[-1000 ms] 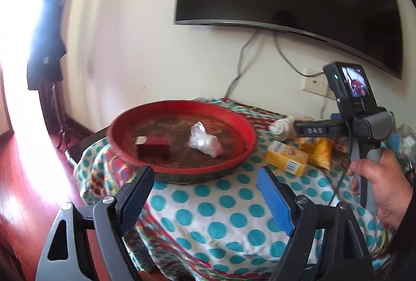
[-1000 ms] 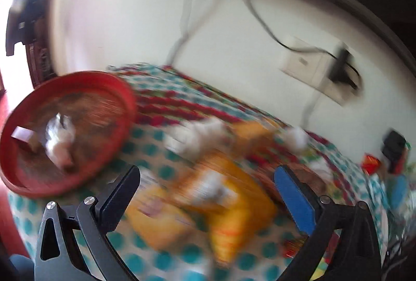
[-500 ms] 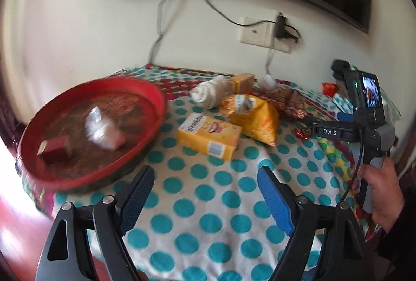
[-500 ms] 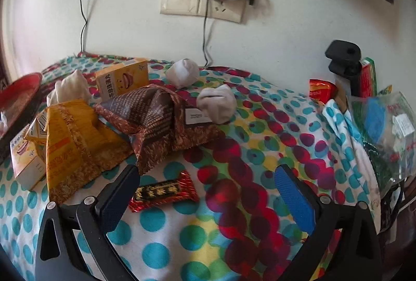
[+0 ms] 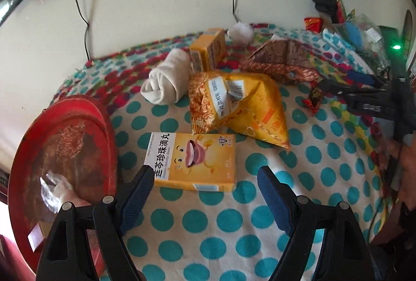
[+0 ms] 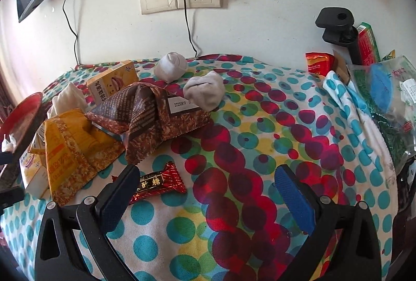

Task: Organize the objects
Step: 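Reach the left gripper to the yellow medicine box and grasp it, then carry the yellow box into the red tray and release it with the left gripper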

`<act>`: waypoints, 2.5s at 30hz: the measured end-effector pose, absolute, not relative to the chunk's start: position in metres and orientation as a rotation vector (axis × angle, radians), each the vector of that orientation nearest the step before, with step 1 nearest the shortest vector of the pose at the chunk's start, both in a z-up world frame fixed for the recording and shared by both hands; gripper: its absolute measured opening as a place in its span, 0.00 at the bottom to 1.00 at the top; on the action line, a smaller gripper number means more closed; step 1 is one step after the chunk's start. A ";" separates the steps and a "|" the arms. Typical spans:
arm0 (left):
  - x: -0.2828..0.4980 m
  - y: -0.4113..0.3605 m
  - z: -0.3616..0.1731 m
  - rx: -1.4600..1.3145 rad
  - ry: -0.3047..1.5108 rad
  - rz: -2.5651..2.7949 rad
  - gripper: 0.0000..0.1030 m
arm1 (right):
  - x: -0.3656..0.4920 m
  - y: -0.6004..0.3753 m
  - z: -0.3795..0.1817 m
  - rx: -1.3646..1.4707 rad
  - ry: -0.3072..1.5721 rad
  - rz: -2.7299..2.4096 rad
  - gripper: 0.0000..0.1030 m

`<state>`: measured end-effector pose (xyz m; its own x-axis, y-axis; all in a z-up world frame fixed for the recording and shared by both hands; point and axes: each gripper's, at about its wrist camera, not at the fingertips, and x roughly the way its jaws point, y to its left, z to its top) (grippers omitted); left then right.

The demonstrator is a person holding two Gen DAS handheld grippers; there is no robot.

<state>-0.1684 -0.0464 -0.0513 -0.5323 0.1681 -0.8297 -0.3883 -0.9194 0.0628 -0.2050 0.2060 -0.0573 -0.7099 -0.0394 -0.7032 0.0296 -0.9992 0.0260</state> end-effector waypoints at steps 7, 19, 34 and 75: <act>-0.188 -0.045 -0.062 -1.357 0.415 2.419 0.81 | -0.205 0.205 -0.056 1.177 -0.008 -2.885 1.00; -0.207 -0.036 -0.063 -1.390 0.623 2.429 0.83 | -0.204 0.200 -0.054 1.152 0.016 -2.868 1.00; -0.202 -0.027 -0.047 -1.142 1.076 1.937 0.84 | -0.205 0.199 -0.053 1.150 0.013 -2.848 1.00; -0.150 -0.023 0.019 -1.169 0.978 2.073 0.54 | -0.206 0.186 -0.055 1.161 0.139 -2.849 1.00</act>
<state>-0.1503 -0.0232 0.0192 -0.4626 0.1153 -0.8790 -0.7519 -0.5764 0.3201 -0.2065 0.1861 -0.0550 -0.7141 -0.0237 -0.6996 0.0917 -0.9940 -0.0600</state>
